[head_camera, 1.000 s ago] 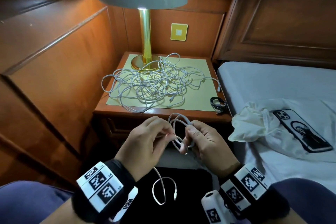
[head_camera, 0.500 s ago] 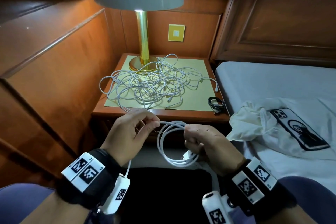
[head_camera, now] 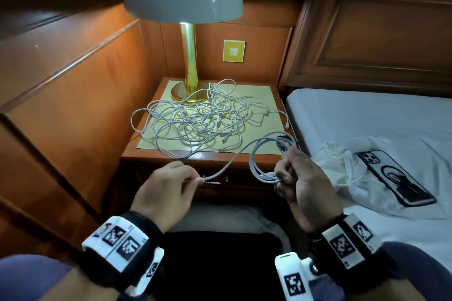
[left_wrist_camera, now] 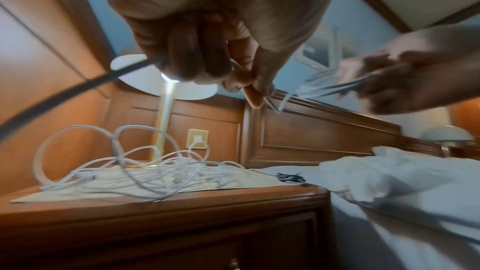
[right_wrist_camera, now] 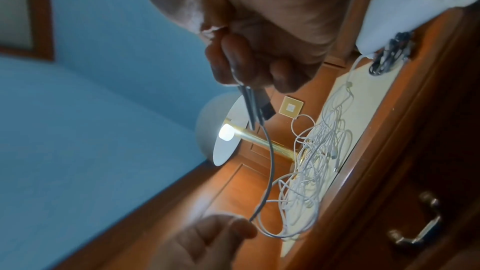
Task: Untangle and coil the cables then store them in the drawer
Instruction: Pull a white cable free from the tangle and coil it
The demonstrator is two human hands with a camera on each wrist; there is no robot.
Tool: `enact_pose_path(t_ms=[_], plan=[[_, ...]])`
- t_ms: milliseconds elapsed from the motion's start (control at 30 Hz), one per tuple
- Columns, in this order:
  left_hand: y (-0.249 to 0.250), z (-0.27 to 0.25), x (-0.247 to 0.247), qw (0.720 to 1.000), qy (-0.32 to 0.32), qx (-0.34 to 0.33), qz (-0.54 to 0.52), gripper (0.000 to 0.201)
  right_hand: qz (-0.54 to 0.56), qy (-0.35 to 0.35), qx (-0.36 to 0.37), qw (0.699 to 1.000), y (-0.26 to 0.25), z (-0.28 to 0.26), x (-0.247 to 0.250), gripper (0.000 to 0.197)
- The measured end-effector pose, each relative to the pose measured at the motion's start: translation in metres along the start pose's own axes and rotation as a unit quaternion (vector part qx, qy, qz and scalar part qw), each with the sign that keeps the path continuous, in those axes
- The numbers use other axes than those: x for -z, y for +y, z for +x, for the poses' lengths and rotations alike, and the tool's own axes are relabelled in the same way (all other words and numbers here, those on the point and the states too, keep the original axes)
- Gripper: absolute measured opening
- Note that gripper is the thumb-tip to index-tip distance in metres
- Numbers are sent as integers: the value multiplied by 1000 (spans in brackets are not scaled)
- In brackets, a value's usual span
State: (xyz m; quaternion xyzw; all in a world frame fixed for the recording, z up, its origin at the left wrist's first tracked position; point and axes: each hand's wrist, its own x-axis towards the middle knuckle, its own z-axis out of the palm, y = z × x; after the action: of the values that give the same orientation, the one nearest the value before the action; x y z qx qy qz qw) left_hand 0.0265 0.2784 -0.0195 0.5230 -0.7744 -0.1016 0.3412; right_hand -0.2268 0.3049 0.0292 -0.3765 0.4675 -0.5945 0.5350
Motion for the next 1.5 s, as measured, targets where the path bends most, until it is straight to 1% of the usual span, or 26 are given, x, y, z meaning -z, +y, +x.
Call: enact_pose_path(t_ms=[67, 167, 267, 300, 367, 433, 467, 533, 567, 600, 667, 700, 733, 833, 900, 967, 1067, 1167, 1233, 1300, 1367, 1433, 1500], plan=[[12, -6, -8, 999, -19, -18, 23, 29, -64, 0, 39, 997, 5, -3, -4, 34], [30, -10, -11, 997, -42, -57, 35, 24, -170, -6, 99, 981, 15, -7, -5, 34], [40, -13, -8, 991, -85, -103, -24, 11, -310, -19, 162, 937, 23, -11, -6, 40], [42, -13, -7, 987, -97, -118, -54, 11, -343, -26, 170, 923, 24, -13, -7, 39], [46, -13, -6, 979, -105, -139, -110, 14, -379, -47, 166, 909, 27, -14, -9, 36], [48, -10, -5, 974, -85, -154, -141, 14, -380, -89, 133, 911, 30, -14, -12, 33], [48, -8, -4, 974, -69, -154, -148, 15, -378, -109, 114, 912, 33, -14, -12, 31], [44, -3, 0, 979, -38, -130, -149, 22, -389, -129, 80, 909, 36, -11, -12, 30], [40, 0, 4, 983, -26, -114, -144, 27, -387, -131, 68, 910, 37, -9, -12, 32], [34, 3, 7, 985, -18, -101, -137, 29, -369, -130, 59, 919, 36, -8, -12, 34], [17, 8, 13, 988, -5, -93, -123, 29, -286, -122, 28, 950, 29, -5, -10, 42], [9, 11, 17, 989, 0, -90, -118, 29, -243, -129, 11, 961, 24, -4, -9, 47], [2, 12, 21, 989, 7, -86, -116, 29, -211, -145, -5, 967, 20, -4, -7, 47], [-5, 16, 26, 994, 35, -70, -82, 25, -147, -207, -39, 967, 11, -6, -6, 36], [-6, 17, 26, 995, 57, -54, -56, 20, -121, -221, -64, 966, 10, -7, -6, 35], [-11, 18, 27, 995, 81, -32, -39, 20, -91, -207, -88, 970, 8, -7, -5, 37], [-23, 21, 31, 995, 98, 4, -23, 22, -57, -166, -100, 979, 3, -8, -2, 35], [-24, 20, 30, 995, 102, 23, -8, 13, -43, -123, -86, 988, 2, -7, -1, 40], [-19, 18, 26, 994, 96, 43, -3, 5, -38, -90, -65, 993, 4, -4, -2, 38], [-18, 15, 19, 993, 77, 86, -18, 13, -29, -59, -38, 997, 7, -1, -1, 39], [-19, 13, 15, 991, 39, 121, -32, 19, -11, -35, -18, 999, 7, 2, 2, 38], [-20, 12, 16, 992, -10, 118, -41, 18, -7, -15, -13, 1000, 6, 3, 6, 38], [-21, 11, 19, 992, -69, 87, -60, 18, -21, 12, -14, 1000, 3, 5, 9, 40]])
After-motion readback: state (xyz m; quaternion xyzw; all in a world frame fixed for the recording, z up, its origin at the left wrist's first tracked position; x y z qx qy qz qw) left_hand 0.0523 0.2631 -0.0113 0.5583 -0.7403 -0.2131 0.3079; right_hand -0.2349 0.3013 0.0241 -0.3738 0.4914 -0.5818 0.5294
